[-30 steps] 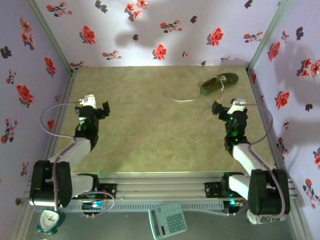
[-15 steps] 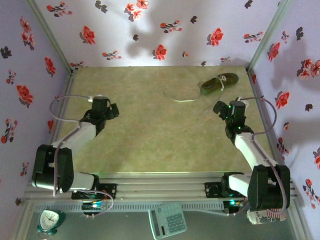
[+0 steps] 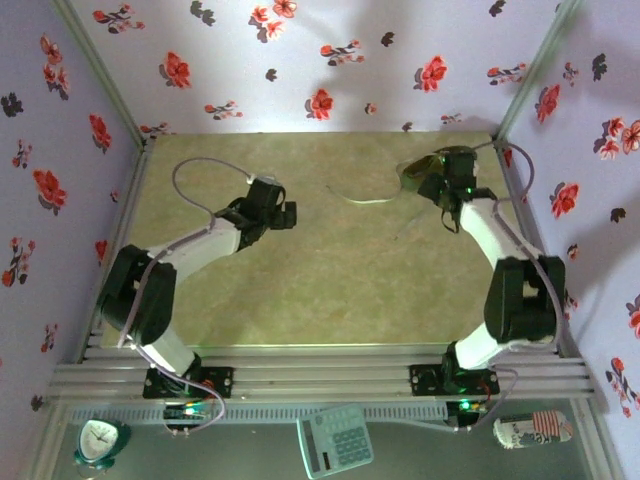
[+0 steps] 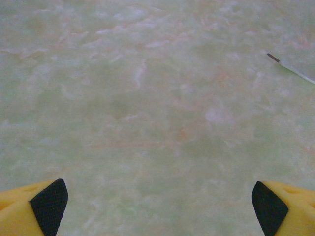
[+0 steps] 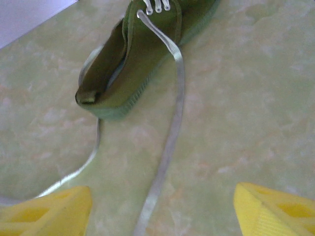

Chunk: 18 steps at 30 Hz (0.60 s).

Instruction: Tie the shoes

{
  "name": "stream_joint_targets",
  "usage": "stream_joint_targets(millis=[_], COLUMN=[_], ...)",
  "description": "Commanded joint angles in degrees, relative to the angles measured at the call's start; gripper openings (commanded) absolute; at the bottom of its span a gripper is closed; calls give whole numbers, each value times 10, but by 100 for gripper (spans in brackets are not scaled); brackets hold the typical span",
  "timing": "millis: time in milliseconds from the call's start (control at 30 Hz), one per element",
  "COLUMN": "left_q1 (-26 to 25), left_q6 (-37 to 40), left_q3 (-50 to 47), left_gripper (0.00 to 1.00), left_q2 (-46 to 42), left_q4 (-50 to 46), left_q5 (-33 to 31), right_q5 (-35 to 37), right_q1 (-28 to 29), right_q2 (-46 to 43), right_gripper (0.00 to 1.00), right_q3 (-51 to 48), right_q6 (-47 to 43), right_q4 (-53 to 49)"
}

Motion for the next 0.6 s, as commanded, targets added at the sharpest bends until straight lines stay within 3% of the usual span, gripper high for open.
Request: stream_joint_targets(millis=[0, 300, 567], left_q1=[-1, -6, -12], left_q6=[10, -7, -11], left_q3=[46, 110, 99], left_gripper=[100, 100, 100], left_q2=[32, 85, 84], left_q4=[-14, -33, -36], left_q5=[20, 55, 55], right_q5=[10, 7, 16], right_q1=[0, 1, 3], right_q2=[66, 235, 369], right_gripper=[74, 62, 59], right_q3=[76, 251, 420], right_q6=[49, 150, 171], right_q4=[-64, -88, -160])
